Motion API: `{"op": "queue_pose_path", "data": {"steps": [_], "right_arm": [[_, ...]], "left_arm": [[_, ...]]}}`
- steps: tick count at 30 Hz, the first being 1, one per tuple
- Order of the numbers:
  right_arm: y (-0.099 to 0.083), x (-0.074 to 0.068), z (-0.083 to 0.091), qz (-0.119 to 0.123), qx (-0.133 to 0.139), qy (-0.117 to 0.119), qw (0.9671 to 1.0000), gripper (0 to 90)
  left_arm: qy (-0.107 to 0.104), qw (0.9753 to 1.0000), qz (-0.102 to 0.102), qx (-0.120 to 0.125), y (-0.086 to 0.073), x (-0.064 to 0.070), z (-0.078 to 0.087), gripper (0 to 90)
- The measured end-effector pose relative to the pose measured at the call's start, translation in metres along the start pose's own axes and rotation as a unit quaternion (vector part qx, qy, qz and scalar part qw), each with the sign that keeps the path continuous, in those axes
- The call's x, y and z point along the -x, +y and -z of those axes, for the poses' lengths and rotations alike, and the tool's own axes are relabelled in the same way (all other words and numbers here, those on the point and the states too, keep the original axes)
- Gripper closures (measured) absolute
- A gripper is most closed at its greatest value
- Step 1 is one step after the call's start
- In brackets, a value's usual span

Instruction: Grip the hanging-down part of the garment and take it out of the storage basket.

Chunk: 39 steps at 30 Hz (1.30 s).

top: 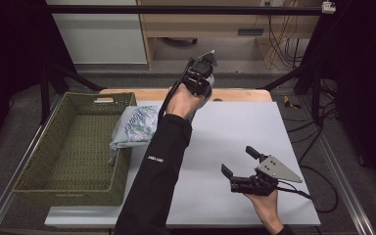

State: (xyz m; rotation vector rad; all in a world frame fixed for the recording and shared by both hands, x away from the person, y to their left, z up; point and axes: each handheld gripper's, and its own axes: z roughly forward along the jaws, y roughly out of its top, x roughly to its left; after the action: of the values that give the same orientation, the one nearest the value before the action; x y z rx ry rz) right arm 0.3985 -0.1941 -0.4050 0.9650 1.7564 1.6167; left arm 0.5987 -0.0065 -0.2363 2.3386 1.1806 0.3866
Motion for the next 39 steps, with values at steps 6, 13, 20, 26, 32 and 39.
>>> {"op": "queue_pose_path", "data": {"steps": [6, 13, 20, 26, 32, 39], "right_arm": [[0.001, 0.002, 0.001, 0.004, 0.000, 0.001, 1.0000, 0.4], [0.002, 0.002, -0.002, 0.003, -0.003, 0.007, 1.0000, 0.4], [0.005, 0.004, -0.006, 0.007, -0.003, 0.008, 0.9999, 0.4], [0.012, -0.003, -0.018, -0.004, 0.003, 0.017, 0.9998, 0.4], [0.018, -0.009, -0.032, 0.001, 0.005, 0.021, 0.9998, 0.4], [0.027, -0.017, -0.057, 0.001, 0.005, 0.025, 0.9997, 0.4]], "left_arm": [[-0.002, 1.0000, 0.001, 0.001, 0.000, 0.001, 0.001, 81.5], [0.000, 1.0000, -0.002, -0.001, 0.000, 0.000, 0.000, 81.5], [0.000, 1.0000, -0.004, -0.003, 0.001, 0.001, 0.000, 81.5], [0.000, 1.0000, -0.004, -0.004, 0.000, -0.001, 0.003, 81.5], [0.001, 1.0000, -0.003, -0.005, -0.001, -0.004, 0.002, 81.5], [0.000, 1.0000, -0.003, -0.006, -0.001, -0.005, 0.002, 81.5]]}}
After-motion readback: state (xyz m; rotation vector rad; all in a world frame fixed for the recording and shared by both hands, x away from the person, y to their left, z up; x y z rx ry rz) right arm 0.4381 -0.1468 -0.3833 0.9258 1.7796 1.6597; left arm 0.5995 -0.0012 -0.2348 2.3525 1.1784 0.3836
